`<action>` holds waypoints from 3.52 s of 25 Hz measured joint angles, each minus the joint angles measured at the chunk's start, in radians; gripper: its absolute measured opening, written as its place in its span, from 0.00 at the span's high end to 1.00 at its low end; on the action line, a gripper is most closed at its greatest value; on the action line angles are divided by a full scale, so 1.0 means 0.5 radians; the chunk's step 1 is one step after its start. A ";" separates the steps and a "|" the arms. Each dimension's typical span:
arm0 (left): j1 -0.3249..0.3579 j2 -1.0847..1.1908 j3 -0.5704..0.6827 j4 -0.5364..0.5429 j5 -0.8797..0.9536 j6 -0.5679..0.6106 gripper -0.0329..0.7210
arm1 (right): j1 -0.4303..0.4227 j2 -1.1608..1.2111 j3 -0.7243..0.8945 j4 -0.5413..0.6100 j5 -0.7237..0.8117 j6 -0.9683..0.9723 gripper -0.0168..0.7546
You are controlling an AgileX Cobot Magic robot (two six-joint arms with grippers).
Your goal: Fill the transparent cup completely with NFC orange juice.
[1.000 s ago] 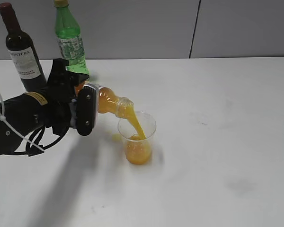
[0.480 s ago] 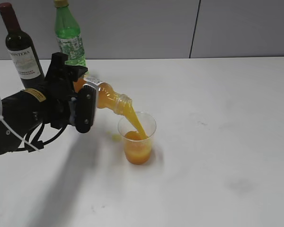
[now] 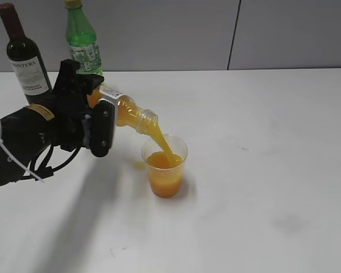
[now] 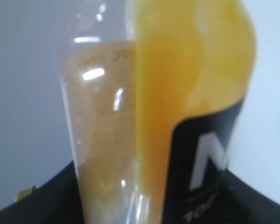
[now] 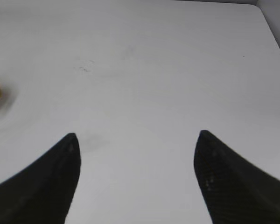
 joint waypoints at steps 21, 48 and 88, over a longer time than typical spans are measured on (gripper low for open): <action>0.000 0.000 0.000 0.066 -0.005 -0.481 0.32 | 0.000 0.000 0.000 0.000 0.000 0.000 0.22; 0.054 0.000 0.000 0.397 -0.024 -3.327 0.32 | 0.000 0.000 0.000 0.000 0.000 0.000 0.22; 0.544 0.867 -0.955 1.646 -0.119 -4.263 0.32 | 0.000 0.000 0.000 0.000 0.000 0.000 0.22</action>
